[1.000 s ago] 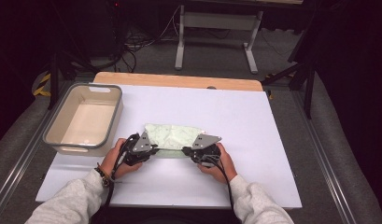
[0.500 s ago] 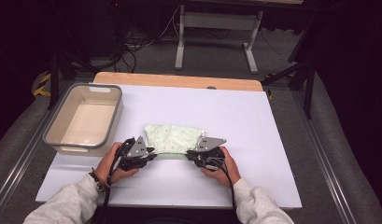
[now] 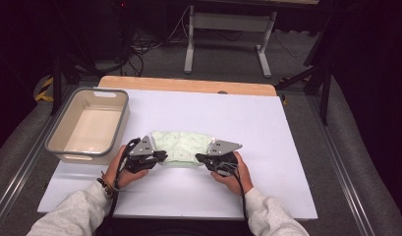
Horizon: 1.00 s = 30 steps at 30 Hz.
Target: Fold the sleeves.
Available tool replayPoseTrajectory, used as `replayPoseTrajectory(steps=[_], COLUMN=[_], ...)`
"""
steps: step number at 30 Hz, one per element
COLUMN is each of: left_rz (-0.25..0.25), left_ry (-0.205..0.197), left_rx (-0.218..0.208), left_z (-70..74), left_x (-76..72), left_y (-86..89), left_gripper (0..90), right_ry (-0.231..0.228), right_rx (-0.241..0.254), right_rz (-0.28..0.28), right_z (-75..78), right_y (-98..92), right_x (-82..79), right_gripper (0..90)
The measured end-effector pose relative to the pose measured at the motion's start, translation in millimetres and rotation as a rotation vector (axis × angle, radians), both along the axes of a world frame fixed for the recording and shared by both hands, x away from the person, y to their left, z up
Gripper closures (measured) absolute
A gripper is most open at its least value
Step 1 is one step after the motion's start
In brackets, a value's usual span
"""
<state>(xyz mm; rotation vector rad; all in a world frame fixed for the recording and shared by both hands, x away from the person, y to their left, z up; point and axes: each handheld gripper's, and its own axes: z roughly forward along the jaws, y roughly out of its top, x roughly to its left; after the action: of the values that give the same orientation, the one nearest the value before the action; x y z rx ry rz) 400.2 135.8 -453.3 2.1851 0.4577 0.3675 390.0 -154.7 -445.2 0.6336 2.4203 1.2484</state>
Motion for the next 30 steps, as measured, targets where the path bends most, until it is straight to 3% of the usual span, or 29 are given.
replayPoseTrajectory(steps=[9, 15, 21, 28, 30], left_rz=[-0.001, 0.005, 0.008, 0.034, 0.055], left_ry=[-0.006, 0.003, 0.006, -0.045, -0.068], left_rx=[0.117, 0.096, 0.101, 0.082, 0.039], left_z=[-13.8, -16.9, -16.2, -6.1, 5.0], left_x=[-0.7, -1.7, -2.0, -1.4, 4.2], left_y=[-2.8, -0.5, 1.6, 0.4, 1.7], left_gripper=[80.4, 81.0, 81.1, 79.4, 78.9], right_ry=[0.026, 0.031, 0.04, 0.016, -0.016], right_rx=[-0.119, -0.128, -0.125, -0.07, -0.045], right_rz=[0.017, 0.003, -0.005, -0.039, -0.062], right_z=[-17.0, -17.3, -16.8, -7.8, -0.9], right_y=[11.4, 4.3, 0.9, -1.5, 0.2], right_x=[2.1, 2.0, 2.7, 5.3, 9.9], right_gripper=[90.0, 90.0, 90.0, 90.0, 90.0])
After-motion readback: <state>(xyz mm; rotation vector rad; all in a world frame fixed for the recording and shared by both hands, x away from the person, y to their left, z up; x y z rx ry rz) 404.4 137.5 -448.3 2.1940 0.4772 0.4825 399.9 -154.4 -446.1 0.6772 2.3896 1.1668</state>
